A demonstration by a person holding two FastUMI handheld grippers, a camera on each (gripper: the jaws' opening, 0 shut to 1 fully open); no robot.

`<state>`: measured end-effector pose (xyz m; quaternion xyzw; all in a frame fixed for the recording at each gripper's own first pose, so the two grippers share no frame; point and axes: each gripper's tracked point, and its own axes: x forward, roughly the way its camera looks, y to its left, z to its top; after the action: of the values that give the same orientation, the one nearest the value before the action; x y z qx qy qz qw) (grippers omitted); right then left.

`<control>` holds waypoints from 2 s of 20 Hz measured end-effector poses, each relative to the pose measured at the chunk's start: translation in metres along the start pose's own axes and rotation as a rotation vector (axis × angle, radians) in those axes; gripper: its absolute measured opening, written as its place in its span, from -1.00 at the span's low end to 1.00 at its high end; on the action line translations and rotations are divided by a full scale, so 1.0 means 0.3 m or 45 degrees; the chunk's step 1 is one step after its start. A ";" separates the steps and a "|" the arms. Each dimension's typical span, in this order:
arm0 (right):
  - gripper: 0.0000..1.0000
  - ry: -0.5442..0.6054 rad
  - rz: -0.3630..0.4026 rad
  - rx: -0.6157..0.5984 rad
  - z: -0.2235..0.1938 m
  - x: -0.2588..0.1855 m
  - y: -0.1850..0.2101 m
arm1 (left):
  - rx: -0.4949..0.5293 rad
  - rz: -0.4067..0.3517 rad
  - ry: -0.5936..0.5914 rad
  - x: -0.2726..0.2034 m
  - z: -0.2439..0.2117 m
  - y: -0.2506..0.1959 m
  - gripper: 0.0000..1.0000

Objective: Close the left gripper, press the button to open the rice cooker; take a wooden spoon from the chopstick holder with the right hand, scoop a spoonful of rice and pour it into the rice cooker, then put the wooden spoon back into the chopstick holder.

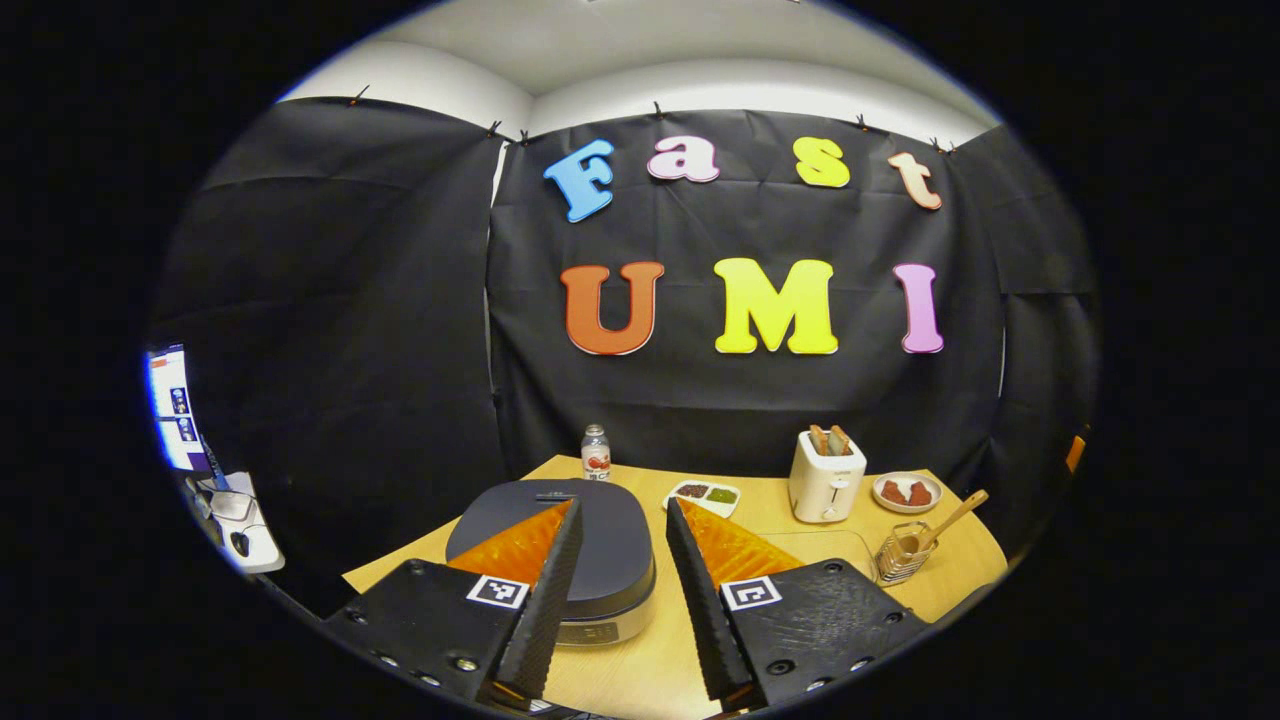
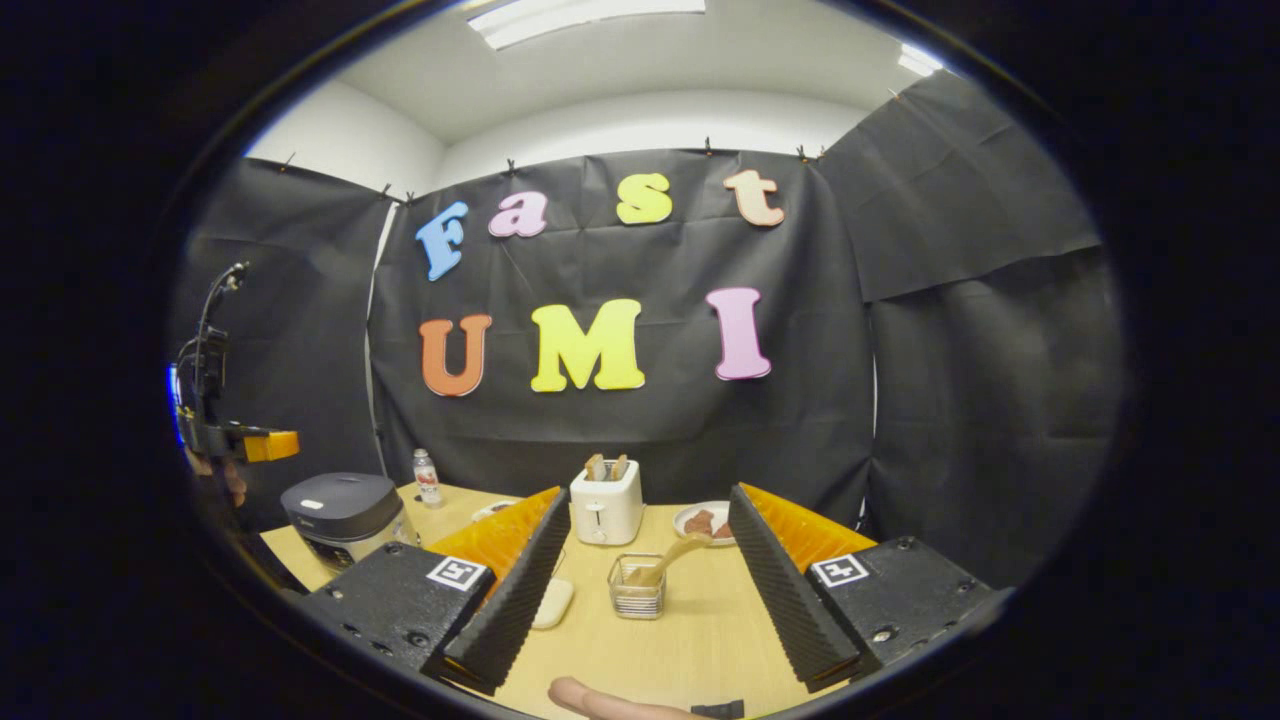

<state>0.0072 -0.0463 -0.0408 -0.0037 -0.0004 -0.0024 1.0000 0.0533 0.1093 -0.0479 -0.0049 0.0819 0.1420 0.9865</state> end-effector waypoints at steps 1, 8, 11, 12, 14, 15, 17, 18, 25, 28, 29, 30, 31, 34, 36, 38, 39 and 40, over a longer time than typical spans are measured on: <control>1.00 0.009 0.000 0.003 -0.009 0.006 -0.002 | 0.004 0.003 0.013 0.043 -0.013 0.020 0.12; 1.00 0.048 0.010 0.016 -0.075 0.029 -0.015 | 0.018 0.091 0.259 0.162 -0.174 0.145 -0.82; 0.93 0.071 0.011 0.026 -0.104 0.036 -0.016 | 0.039 0.136 0.346 0.212 -0.231 0.192 -0.79; 0.93 0.077 0.014 0.027 -0.112 0.035 -0.012 | 0.028 0.152 0.376 0.222 -0.254 0.206 -0.89; 0.93 0.087 0.024 0.025 -0.126 0.043 -0.001 | -0.005 0.159 0.413 0.236 -0.288 0.227 -1.00; 0.94 0.088 0.029 0.022 -0.127 0.043 0.004 | -0.027 0.146 0.437 0.240 -0.306 0.226 -1.00; 0.94 0.090 0.029 0.011 -0.135 0.047 0.007 | -0.064 0.145 0.473 0.251 -0.332 0.235 -1.00; 1.00 0.095 0.031 0.006 -0.141 0.048 0.012 | -0.072 0.142 0.485 0.252 -0.344 0.238 -1.00; 0.93 0.145 0.031 -0.010 -0.204 0.073 0.026 | -0.087 0.127 0.530 0.237 -0.382 0.226 -1.00; 1.00 0.170 0.036 -0.008 -0.232 0.085 0.035 | -0.080 0.126 0.532 0.228 -0.391 0.217 -1.00; 1.00 0.175 0.034 -0.007 -0.237 0.086 0.036 | -0.073 0.122 0.527 0.226 -0.392 0.217 -0.99; 0.94 0.178 0.035 -0.007 -0.242 0.088 0.039 | -0.075 0.120 0.519 0.227 -0.393 0.218 -0.99; 1.00 0.188 0.034 -0.011 -0.246 0.088 0.042 | -0.086 0.115 0.516 0.227 -0.392 0.220 -0.99; 0.94 0.194 0.033 -0.024 -0.242 0.074 0.045 | -0.122 0.089 0.532 0.222 -0.418 0.214 -0.99; 0.94 0.177 0.024 -0.032 -0.229 0.055 0.039 | -0.124 0.079 0.537 0.228 -0.404 0.214 -0.99; 1.00 0.163 0.016 -0.036 -0.216 0.043 0.036 | -0.138 0.091 0.534 0.229 -0.404 0.221 -0.99; 1.00 0.159 0.010 -0.038 -0.214 0.035 0.031 | -0.155 0.098 0.511 0.229 -0.391 0.222 -0.99; 1.00 0.158 0.004 -0.040 -0.212 0.028 0.028 | -0.175 0.103 0.493 0.225 -0.373 0.222 -0.99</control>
<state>0.0158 -0.0385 -0.1046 -0.0194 0.0615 -0.0009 0.9979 0.0805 0.1884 -0.1684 -0.0961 0.2602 0.1832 0.9431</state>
